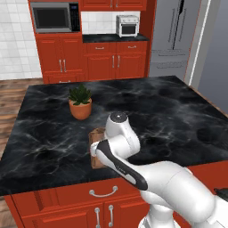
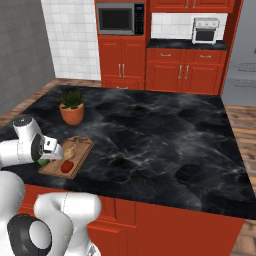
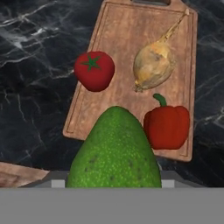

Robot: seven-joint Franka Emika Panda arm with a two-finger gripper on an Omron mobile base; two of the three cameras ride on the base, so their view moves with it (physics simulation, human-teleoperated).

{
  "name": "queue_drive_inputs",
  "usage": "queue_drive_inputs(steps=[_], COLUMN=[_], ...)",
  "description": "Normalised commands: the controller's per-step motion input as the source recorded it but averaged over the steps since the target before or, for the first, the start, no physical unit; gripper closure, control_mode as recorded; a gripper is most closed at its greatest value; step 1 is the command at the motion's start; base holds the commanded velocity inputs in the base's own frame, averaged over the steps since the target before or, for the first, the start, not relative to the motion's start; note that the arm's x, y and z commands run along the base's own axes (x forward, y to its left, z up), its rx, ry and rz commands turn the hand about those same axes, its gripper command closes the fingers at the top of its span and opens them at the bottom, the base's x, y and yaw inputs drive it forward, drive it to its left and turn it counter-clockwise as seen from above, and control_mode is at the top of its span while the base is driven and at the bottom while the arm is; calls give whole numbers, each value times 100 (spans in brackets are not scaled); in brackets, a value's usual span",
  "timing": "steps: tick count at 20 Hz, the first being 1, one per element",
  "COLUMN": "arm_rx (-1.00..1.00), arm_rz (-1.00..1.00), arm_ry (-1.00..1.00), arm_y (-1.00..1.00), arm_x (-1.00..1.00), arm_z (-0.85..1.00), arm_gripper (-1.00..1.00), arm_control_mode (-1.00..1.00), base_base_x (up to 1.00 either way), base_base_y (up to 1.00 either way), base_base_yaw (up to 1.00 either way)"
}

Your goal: Place the avocado, onion, tomato, and bell pepper on the cutting board.

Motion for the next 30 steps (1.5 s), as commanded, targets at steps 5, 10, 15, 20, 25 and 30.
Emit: queue_drive_inputs(steps=[5, 10, 15, 20, 25, 30], arm_rx=[-3, -2, -1, -2, -1, -1], arm_rz=[0, 0, 0, 0, 0, 0], arm_ry=[3, 4, 5, 8, 7, 4], arm_y=[3, 7, 8, 15, 9, 1], arm_x=[17, 23, 21, 21, 20, 17], arm_z=[-19, -18, -15, -22, -20, -14], arm_gripper=[100, 100, 100, 100, 100, 100], arm_control_mode=[-100, -100, -100, -100, -100, -100], base_base_x=[0, 0, 0, 0, 0, 0], base_base_y=[0, 0, 0, 0, 0, 0], base_base_yaw=[0, 0, 0, 0, 0, 0])
